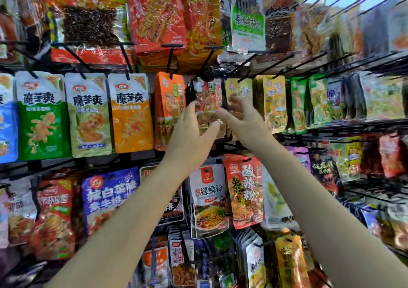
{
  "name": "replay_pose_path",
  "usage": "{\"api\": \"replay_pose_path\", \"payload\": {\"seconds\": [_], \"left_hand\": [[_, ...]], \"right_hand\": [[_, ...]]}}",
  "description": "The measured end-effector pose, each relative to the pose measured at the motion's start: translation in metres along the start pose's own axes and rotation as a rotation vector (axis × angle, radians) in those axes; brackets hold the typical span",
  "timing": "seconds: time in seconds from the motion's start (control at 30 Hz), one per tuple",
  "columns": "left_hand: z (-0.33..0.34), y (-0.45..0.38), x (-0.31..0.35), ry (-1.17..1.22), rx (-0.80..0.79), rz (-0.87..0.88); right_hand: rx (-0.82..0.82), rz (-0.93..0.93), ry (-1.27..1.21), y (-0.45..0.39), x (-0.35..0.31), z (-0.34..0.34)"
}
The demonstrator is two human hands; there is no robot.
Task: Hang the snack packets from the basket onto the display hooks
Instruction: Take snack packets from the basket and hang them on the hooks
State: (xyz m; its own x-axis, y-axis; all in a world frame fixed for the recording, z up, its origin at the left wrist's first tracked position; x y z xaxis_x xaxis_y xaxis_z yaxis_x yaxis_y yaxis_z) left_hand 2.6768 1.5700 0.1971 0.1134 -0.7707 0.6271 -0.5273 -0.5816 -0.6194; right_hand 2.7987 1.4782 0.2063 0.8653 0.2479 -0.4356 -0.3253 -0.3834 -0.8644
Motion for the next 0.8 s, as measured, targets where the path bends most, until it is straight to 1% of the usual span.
{"api": "replay_pose_path", "payload": {"seconds": [0.1,0.23,0.4,0.47,0.53,0.63,0.8], "left_hand": [[0.009,-0.008,-0.005,0.001,-0.001,-0.055],[0.022,-0.023,-0.014,0.077,-0.013,-0.168],[0.029,-0.024,-0.017,0.248,0.064,-0.191],[0.031,-0.022,-0.019,0.278,0.079,-0.2],[0.032,-0.024,-0.022,0.307,0.06,-0.21],[0.031,-0.027,-0.025,0.324,0.028,-0.192],[0.031,-0.027,-0.027,0.327,0.045,-0.179]], "right_hand": [[-0.062,0.059,0.01,-0.005,0.013,0.007],[-0.089,0.071,0.026,-0.013,0.018,0.012],[-0.133,0.099,0.023,-0.014,0.018,0.022],[-0.127,0.136,-0.015,-0.013,0.018,0.026],[-0.109,0.169,-0.065,-0.013,0.017,0.03],[-0.087,0.173,-0.078,-0.014,0.017,0.033],[-0.036,0.189,-0.111,-0.015,0.018,0.034]]}}
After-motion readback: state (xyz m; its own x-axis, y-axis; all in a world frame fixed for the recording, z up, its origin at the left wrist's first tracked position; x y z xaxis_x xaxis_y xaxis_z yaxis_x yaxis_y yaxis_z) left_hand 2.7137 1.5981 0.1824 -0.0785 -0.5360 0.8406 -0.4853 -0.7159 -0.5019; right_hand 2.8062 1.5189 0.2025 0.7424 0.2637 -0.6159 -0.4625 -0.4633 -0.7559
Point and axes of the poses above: each hand's wrist, its own y-axis away from the middle knuckle, its own z-axis out of the palm, x = y × z, the point moved 7 cm from there along -y, towards the middle knuckle, and after that the axes turned 15 degrees about -z, right-handed, at the moved point
